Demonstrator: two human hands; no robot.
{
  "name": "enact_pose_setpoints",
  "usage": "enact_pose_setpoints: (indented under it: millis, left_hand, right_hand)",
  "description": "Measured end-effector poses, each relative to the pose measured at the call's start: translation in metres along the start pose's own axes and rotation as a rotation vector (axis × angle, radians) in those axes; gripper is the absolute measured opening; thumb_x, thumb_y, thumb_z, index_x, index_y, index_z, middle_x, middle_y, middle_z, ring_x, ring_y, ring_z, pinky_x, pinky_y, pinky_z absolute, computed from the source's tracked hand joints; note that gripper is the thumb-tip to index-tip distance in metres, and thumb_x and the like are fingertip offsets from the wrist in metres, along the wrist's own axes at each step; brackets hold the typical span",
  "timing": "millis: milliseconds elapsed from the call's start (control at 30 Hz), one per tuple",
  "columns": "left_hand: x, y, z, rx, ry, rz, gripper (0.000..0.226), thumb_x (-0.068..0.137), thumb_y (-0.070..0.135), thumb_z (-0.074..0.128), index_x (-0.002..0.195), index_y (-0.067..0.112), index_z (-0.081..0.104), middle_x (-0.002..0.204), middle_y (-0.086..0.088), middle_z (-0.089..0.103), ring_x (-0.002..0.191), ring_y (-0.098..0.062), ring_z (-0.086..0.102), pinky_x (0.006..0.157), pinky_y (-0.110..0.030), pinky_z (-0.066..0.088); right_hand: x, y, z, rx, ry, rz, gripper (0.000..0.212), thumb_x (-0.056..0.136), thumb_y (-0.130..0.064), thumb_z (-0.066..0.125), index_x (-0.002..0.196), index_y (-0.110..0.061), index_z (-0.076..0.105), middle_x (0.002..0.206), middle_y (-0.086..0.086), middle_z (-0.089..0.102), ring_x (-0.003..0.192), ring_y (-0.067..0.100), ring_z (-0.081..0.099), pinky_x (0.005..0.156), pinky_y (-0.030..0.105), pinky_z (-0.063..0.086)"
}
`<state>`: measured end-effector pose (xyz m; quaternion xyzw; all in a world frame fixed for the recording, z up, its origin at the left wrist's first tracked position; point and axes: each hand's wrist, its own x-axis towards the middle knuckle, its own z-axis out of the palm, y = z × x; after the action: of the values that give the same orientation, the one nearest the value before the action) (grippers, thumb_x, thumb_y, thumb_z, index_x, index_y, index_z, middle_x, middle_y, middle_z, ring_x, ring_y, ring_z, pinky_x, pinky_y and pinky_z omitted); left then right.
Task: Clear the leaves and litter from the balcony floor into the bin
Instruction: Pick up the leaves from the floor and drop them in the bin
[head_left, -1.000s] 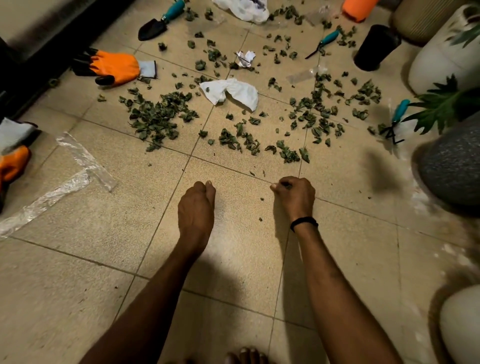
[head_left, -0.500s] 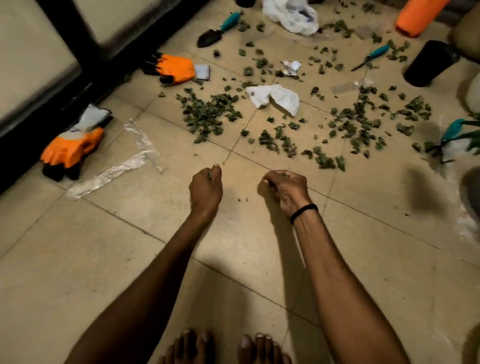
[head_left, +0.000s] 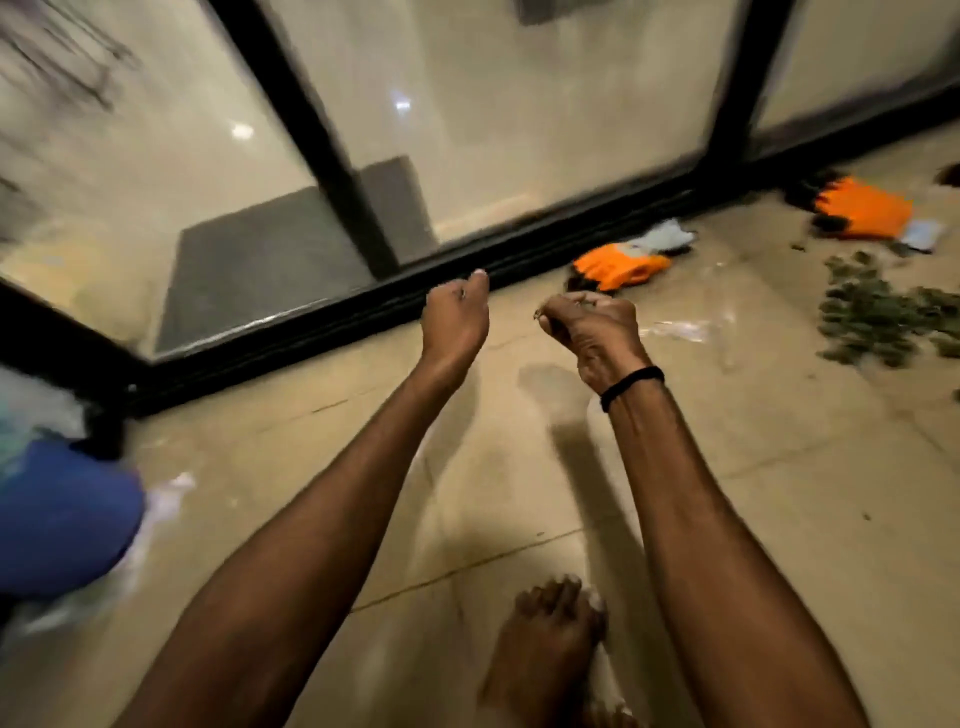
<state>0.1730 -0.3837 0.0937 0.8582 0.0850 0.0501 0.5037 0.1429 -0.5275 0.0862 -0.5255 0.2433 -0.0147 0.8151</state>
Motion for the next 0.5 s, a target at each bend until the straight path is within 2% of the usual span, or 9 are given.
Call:
enact_pose_setpoints:
  millis: [67,200,267,333,433,467,500]
  left_hand:
    - [0.006,-0.008,-0.067,0.054,0.138,-0.033,0.051,0.091,0.045,0.047,0.051,0.013,0.043,0.054,-0.006,0.043,0.052,-0.019,0.043,0.054,-0.042,0.041]
    - [0.008,-0.022,-0.193,0.071,0.368,-0.102,0.043,0.093,0.037,0.049,0.055,0.017,0.047,0.057,-0.005,0.039,0.052,-0.016,0.037,0.055,-0.034,0.031]
    - [0.002,-0.031,-0.254,0.080,0.524,-0.120,0.042,0.093,0.035,0.049,0.057,0.015,0.051,0.057,-0.005,0.043,0.054,-0.019,0.041,0.056,-0.034,0.033]
    - [-0.005,-0.038,-0.296,0.127,0.623,-0.148,0.044,0.095,0.033,0.049,0.059,0.010,0.052,0.061,-0.014,0.052,0.062,-0.026,0.049,0.060,-0.037,0.036]
    - [-0.015,-0.069,-0.365,0.284,0.653,-0.247,0.045,0.097,0.034,0.047,0.071,0.001,0.061,0.083,-0.026,0.064,0.080,-0.037,0.060,0.066,-0.038,0.040]
    - [-0.018,-0.082,-0.388,0.273,0.651,-0.278,0.045,0.096,0.035,0.046,0.079,-0.002,0.065,0.085,-0.027,0.066,0.080,-0.038,0.062,0.064,-0.037,0.045]
    - [-0.019,-0.096,-0.413,0.234,0.655,-0.315,0.043,0.095,0.034,0.046,0.084,-0.002,0.067,0.078,-0.024,0.065,0.073,-0.037,0.062,0.056,-0.034,0.046]
  right_hand:
    - [-0.012,0.010,0.065,-0.033,-0.126,0.015,0.019,0.077,0.012,0.069,0.068,-0.004,0.062,0.074,0.015,0.060,0.068,0.018,0.060,0.059,0.021,0.055]
    - [-0.054,0.023,0.169,-0.122,-0.378,0.056,0.018,0.078,0.013,0.066,0.068,-0.002,0.064,0.071,0.012,0.062,0.065,0.017,0.062,0.067,0.023,0.058]
    - [-0.078,0.031,0.215,-0.178,-0.495,0.052,0.021,0.079,0.012,0.066,0.066,-0.005,0.063,0.068,0.008,0.062,0.064,0.016,0.063,0.068,0.023,0.058]
    - [-0.092,0.038,0.253,-0.229,-0.574,0.050,0.020,0.079,0.010,0.067,0.068,-0.006,0.063,0.070,0.009,0.065,0.066,0.017,0.066,0.072,0.024,0.058]
    - [-0.120,0.060,0.313,-0.232,-0.654,0.089,0.019,0.079,0.010,0.066,0.067,-0.004,0.061,0.076,0.016,0.064,0.072,0.022,0.064,0.068,0.025,0.058]
    - [-0.130,0.067,0.331,-0.205,-0.679,0.131,0.020,0.081,0.011,0.065,0.067,-0.003,0.059,0.076,0.017,0.060,0.072,0.023,0.063,0.064,0.022,0.058]
    - [-0.141,0.078,0.353,-0.169,-0.707,0.192,0.022,0.083,0.011,0.065,0.067,-0.002,0.057,0.076,0.017,0.059,0.071,0.023,0.061,0.062,0.021,0.058]
